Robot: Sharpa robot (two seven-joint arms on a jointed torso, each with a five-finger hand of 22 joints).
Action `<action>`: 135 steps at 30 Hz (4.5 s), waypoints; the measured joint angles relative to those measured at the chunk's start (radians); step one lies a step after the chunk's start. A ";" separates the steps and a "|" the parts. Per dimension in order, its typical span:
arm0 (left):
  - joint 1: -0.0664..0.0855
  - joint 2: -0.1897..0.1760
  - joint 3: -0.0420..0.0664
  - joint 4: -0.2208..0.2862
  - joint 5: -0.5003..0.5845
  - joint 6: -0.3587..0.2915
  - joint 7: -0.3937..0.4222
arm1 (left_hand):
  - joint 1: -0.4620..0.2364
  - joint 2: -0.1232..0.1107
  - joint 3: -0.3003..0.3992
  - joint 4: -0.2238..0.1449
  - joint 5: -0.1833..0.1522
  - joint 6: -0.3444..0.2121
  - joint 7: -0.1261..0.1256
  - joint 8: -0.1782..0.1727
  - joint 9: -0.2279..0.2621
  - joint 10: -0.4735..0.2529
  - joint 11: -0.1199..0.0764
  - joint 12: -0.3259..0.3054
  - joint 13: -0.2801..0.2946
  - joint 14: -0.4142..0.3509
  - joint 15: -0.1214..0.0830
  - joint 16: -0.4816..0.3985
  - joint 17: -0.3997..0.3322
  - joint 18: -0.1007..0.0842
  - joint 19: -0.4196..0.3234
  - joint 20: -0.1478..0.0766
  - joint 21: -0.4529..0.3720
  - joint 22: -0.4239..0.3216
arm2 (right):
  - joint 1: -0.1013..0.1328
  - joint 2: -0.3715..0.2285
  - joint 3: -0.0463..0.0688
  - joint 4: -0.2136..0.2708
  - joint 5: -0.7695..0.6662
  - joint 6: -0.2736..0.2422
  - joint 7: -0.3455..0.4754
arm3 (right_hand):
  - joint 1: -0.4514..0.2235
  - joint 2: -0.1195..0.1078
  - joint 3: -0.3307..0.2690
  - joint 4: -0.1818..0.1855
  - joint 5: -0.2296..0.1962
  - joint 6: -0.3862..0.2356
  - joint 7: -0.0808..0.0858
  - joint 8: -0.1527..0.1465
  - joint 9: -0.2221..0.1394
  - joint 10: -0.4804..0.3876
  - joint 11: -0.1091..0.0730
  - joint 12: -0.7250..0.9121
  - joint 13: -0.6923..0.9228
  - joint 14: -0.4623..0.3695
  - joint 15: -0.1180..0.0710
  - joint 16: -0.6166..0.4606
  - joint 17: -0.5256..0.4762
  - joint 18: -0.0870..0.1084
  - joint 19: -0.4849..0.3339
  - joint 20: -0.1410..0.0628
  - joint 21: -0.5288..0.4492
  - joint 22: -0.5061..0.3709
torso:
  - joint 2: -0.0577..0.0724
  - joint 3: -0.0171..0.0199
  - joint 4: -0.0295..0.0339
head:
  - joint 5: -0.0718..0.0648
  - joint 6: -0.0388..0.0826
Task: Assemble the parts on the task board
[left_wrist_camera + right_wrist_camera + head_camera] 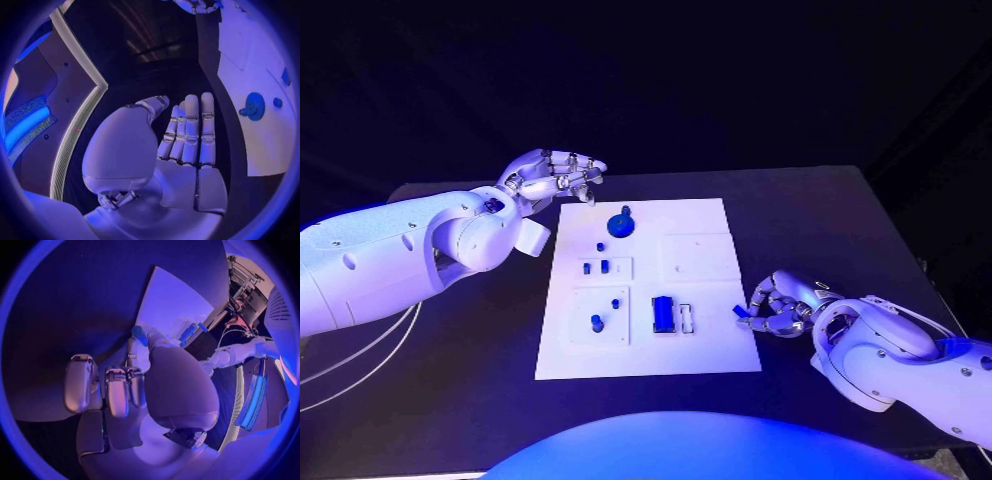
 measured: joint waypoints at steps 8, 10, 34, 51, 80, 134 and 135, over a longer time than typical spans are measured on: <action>0.000 -0.001 0.000 0.000 -0.001 0.001 -0.001 | 0.000 0.000 0.000 0.000 0.000 0.000 0.000 0.000 0.000 0.000 0.000 0.000 -0.001 0.000 0.000 0.000 0.000 0.000 0.000 0.000 0.000 0.000 | -0.001 0.006 0.001 0.006 -0.017 0.015 -0.014 | 0.115 0.005 0.096 0.044 -0.008 -0.001 -0.006 0.009 0.028 -0.002 -0.009 0.000 0.000 -0.002 -0.009 0.000 0.000 0.000 0.000 -0.015 0.000 0.000 | -0.001 -0.0003 -0.0008 | 0.001 0.000; 0.000 -0.001 0.000 0.001 -0.001 0.001 -0.001 | 0.000 0.000 0.000 0.000 0.000 0.000 0.000 0.000 0.000 0.000 0.000 0.000 -0.001 0.000 0.000 0.000 0.000 0.000 0.000 0.000 0.000 0.000 | -0.001 0.006 0.001 0.006 -0.021 0.015 -0.017 | 0.126 0.002 0.125 0.073 -0.005 0.001 -0.008 0.008 0.032 -0.001 -0.016 0.000 0.000 -0.001 -0.013 0.000 0.000 0.000 0.000 -0.015 0.000 0.000 | -0.001 -0.0002 -0.0008 | 0.001 0.000; 0.000 -0.001 0.000 -0.003 -0.001 0.002 -0.003 | 0.000 0.000 0.000 0.000 0.000 0.000 0.000 0.000 0.000 0.000 0.000 0.000 -0.001 0.000 0.000 0.000 0.000 0.000 0.000 0.000 0.000 -0.001 | 0.090 -0.036 0.001 0.066 -0.022 -0.018 -0.027 | -0.025 -0.026 0.388 0.056 -0.006 -0.017 -0.025 0.039 0.101 -0.002 -0.027 0.000 0.000 0.002 -0.016 0.000 0.001 0.000 0.000 -0.015 0.013 0.001 | -0.001 -0.0002 -0.0001 | -0.001 0.000; 0.000 0.003 0.000 -0.003 -0.001 0.003 -0.005 | 0.000 0.000 0.000 0.000 0.000 0.000 0.000 0.000 0.000 0.000 0.000 0.000 -0.001 0.000 0.000 0.000 0.000 0.000 0.000 0.000 0.000 -0.001 | 0.092 0.050 -0.001 0.062 0.074 -0.002 -0.024 | -0.088 -0.022 0.455 0.022 -0.010 -0.022 -0.020 0.037 0.106 -0.002 -0.027 0.000 0.000 0.002 -0.016 0.000 0.000 0.000 0.000 -0.015 0.012 0.000 | 0.000 0.0000 -0.0012 | 0.002 0.000; 0.000 0.013 0.000 -0.004 -0.003 0.007 -0.006 | 0.000 0.000 -0.004 0.015 0.000 0.000 0.000 0.000 -0.001 -0.004 0.004 0.000 -0.004 0.000 0.000 0.000 0.000 0.000 0.004 0.004 -0.010 -0.008 | 0.048 0.171 -0.006 0.001 0.213 0.035 -0.007 | -0.212 -0.031 0.435 0.000 -0.009 -0.015 -0.013 0.039 0.114 -0.002 -0.020 0.000 0.000 0.002 -0.016 0.000 0.000 0.000 0.000 -0.015 0.000 0.000 | -0.001 0.0008 -0.0013 | 0.005 0.000; 0.000 0.010 0.000 -0.005 -0.005 0.011 -0.008 | -0.004 0.004 -0.004 0.021 0.000 0.000 0.000 0.000 -0.001 -0.004 0.004 0.000 -0.004 0.000 0.000 0.000 0.000 0.000 0.007 0.000 -0.015 -0.011 | 0.042 0.186 -0.007 -0.014 0.240 0.052 0.003 | -0.275 -0.021 0.358 0.000 -0.015 -0.011 -0.009 0.031 0.115 -0.002 -0.020 0.000 0.000 0.002 -0.016 0.000 0.001 0.000 0.000 -0.015 -0.010 0.000 | -0.001 0.0008 -0.0016 | 0.010 0.000; 0.000 0.010 0.000 -0.005 -0.005 0.011 -0.008 | -0.004 0.004 -0.004 0.021 0.000 0.000 0.000 0.000 -0.001 -0.004 0.004 0.000 -0.004 0.000 0.000 0.000 0.000 0.000 0.007 0.000 -0.015 -0.011 | 0.041 0.185 -0.007 -0.013 0.240 0.052 0.004 | -0.275 -0.021 0.358 0.000 -0.015 -0.011 -0.009 0.031 0.115 -0.002 -0.019 0.000 0.000 0.002 -0.016 0.000 0.001 0.000 0.000 -0.015 -0.010 0.000 | -0.001 0.0007 -0.0016 | 0.011 0.000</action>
